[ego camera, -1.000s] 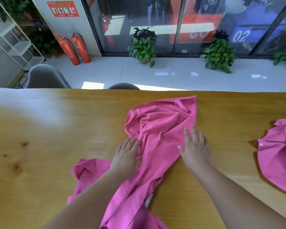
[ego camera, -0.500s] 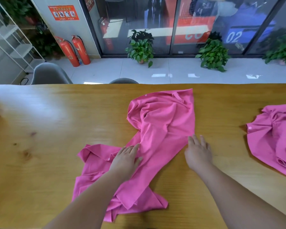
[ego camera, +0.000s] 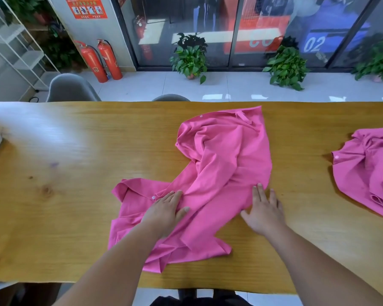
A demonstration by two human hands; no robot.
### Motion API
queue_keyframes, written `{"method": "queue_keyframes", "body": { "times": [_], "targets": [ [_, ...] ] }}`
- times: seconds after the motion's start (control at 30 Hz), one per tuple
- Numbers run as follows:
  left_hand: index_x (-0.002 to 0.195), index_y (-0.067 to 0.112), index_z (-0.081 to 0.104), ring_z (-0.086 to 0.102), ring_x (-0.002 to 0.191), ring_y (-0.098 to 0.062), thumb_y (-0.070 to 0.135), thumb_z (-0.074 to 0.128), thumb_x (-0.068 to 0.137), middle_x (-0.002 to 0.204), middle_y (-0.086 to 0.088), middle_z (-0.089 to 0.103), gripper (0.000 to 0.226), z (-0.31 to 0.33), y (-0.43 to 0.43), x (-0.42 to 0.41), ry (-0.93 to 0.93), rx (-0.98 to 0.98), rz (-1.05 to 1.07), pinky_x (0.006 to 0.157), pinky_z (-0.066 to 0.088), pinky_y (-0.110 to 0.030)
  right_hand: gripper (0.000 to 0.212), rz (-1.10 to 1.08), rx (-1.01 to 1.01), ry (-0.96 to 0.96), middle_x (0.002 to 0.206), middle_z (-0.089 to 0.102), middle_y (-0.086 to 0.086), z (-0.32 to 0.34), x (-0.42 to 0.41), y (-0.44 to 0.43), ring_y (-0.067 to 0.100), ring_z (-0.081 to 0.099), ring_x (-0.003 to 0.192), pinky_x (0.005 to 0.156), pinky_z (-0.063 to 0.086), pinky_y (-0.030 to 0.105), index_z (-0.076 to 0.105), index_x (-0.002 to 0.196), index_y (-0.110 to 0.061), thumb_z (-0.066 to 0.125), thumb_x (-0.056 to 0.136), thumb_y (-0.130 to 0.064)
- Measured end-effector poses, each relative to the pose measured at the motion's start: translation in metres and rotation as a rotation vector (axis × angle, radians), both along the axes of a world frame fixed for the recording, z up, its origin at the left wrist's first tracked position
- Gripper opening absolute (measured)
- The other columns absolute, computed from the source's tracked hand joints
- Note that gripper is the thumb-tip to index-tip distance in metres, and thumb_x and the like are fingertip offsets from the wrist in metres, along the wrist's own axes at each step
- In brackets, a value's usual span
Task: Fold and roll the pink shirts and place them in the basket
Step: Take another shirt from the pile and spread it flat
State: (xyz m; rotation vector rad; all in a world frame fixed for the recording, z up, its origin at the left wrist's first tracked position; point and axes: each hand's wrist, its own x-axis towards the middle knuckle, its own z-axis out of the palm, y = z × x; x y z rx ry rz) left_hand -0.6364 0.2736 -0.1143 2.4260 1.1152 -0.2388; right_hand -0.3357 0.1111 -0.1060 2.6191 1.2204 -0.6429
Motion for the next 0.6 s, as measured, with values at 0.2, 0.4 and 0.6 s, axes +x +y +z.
{"method": "queue_keyframes", "body": {
  "times": [0.2,0.4,0.6],
  "targets": [
    [0.166,0.024,0.026,0.028,0.158,-0.023,0.065,0.029,0.107,0.171,-0.003,0.032,0.072,0.009,-0.009,0.008,-0.055,0.095,-0.006,0.128,0.021,-0.044,0.078,-0.061,0.110,-0.139,0.177,0.010,0.008,0.017,-0.015,-0.004,0.036,0.006,0.162,0.128,0.020,0.053,0.017,0.168,-0.015,0.034,0.103,-0.053],
    [0.169,0.025,0.014,0.006,0.164,-0.025,0.069,0.026,0.106,0.176,-0.006,0.011,0.078,0.004,-0.032,0.019,-0.073,0.174,-0.106,0.133,0.009,-0.042,0.106,0.095,0.020,0.019,0.175,-0.017,0.012,0.000,-0.071,-0.034,0.034,-0.009,0.163,0.130,0.013,0.054,-0.006,0.169,-0.026,0.042,0.093,-0.081],
    [0.170,0.025,0.011,-0.001,0.164,-0.027,0.063,0.036,0.106,0.177,-0.009,0.006,0.078,0.001,-0.048,0.019,-0.028,0.218,-0.146,0.130,-0.001,-0.040,0.121,0.104,-0.039,0.004,0.175,-0.022,-0.002,0.007,-0.027,-0.062,0.034,-0.009,0.162,0.130,0.012,0.055,-0.013,0.167,-0.035,0.055,0.082,-0.088]
  ]
}}
